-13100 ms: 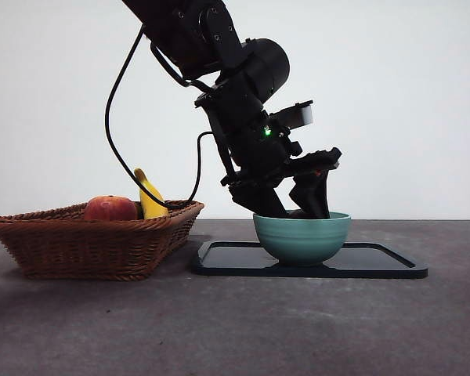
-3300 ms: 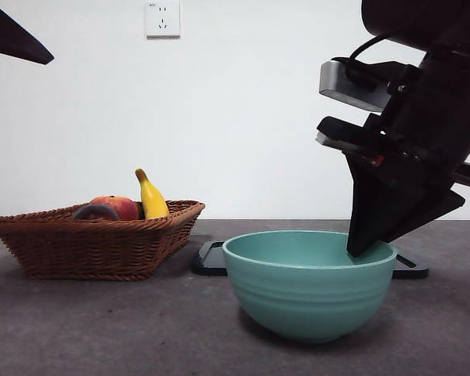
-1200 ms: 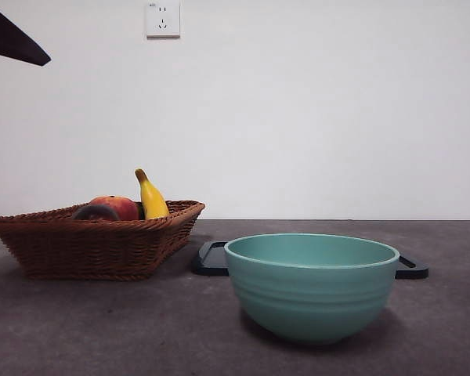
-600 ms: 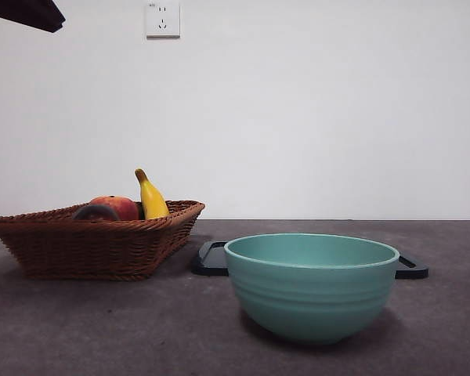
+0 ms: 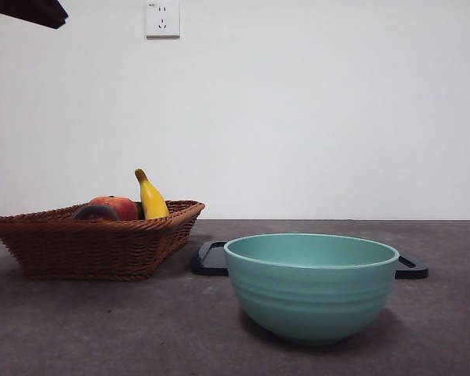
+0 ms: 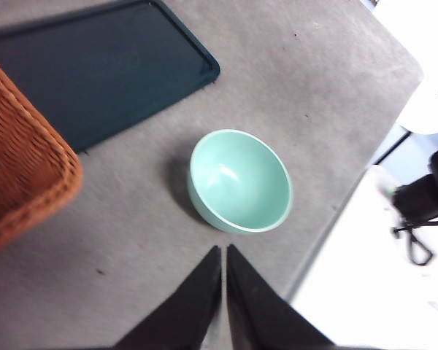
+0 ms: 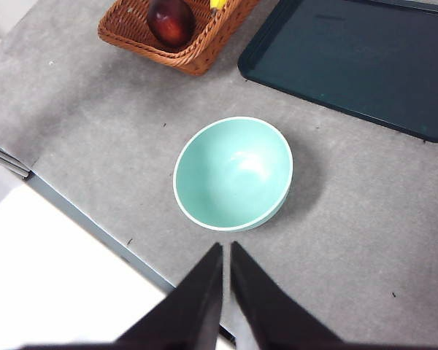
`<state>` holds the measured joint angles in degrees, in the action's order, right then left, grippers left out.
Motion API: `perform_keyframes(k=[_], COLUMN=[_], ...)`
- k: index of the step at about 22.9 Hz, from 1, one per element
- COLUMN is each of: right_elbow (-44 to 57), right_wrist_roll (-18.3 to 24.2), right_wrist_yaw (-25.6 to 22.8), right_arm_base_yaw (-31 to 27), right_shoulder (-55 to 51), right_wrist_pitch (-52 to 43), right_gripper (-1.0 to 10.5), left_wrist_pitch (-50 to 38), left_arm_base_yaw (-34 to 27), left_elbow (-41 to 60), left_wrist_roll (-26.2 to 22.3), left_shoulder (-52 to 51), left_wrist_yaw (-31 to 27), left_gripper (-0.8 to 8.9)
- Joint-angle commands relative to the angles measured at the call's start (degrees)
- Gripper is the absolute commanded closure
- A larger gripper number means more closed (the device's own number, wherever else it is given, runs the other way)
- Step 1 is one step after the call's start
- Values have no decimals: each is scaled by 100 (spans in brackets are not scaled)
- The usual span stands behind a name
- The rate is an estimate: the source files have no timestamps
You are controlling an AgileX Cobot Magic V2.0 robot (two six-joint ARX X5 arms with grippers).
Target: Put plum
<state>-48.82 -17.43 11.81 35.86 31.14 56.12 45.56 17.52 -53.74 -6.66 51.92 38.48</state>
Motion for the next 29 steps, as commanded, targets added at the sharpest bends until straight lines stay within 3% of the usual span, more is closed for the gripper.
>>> perform_keyframes(k=[1, 5, 8, 11, 20, 29], right_elbow=[-85, -85, -85, -85, -85, -85], right_wrist_roll=[-11, -11, -13, -13, -13, -13], right_wrist_yaw=[-4, -4, -4, -2, -4, -4], right_arm_base_yaw=[35, 35, 35, 35, 35, 35], right_shoulder=[17, 17, 17, 17, 17, 17], right_wrist_pitch=[-39, -39, -39, -39, -39, -39], right_gripper=[941, 941, 941, 941, 941, 941], left_wrist_pitch=[-632, -2361, -3700, -4295, -4382, -3945], left_arm_base_yaw=[-212, -946, -1471, -1757, -1950, -1954], left_elbow=[-55, 302, 1294, 2330, 4199, 4793], left_wrist_roll=[-463, -444, -444, -444, -291, -269], left_shoulder=[-304, -1128, -2096, -2970, -4483, -5014], left_wrist_yaw=[-459, -1204, -2065, -2876, -3147, -3263], left_gripper=[805, 805, 805, 805, 805, 806])
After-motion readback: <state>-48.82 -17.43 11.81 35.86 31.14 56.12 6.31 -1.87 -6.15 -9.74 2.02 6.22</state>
